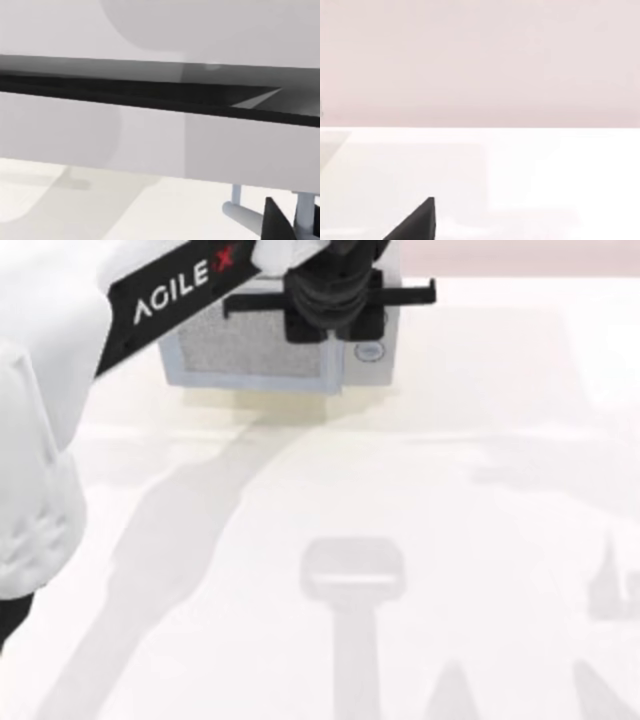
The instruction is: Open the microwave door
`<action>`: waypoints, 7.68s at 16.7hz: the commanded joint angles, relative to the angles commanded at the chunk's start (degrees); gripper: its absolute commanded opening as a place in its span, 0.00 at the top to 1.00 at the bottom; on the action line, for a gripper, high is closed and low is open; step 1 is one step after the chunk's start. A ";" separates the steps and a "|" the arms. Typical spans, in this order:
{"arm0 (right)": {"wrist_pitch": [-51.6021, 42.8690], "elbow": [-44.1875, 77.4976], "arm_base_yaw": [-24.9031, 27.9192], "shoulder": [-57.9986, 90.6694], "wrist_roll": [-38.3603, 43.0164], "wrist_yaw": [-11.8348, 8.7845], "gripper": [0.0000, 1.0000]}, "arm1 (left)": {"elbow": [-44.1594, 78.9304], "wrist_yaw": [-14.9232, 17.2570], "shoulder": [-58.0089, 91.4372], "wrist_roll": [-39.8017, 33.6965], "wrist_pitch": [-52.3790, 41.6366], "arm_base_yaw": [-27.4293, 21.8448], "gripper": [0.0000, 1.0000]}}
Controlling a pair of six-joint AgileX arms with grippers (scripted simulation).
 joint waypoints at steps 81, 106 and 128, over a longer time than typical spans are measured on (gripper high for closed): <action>0.00 0.00 0.00 0.00 0.00 0.00 0.00 | -21.80 6.26 -13.74 13.14 11.43 1.11 1.00; 0.00 0.00 0.00 0.00 0.00 0.00 0.00 | -26.05 8.31 -16.81 16.75 13.44 1.57 1.00; 0.00 0.00 0.00 0.00 0.00 0.00 0.00 | -27.93 9.01 -17.99 18.30 14.22 1.98 1.00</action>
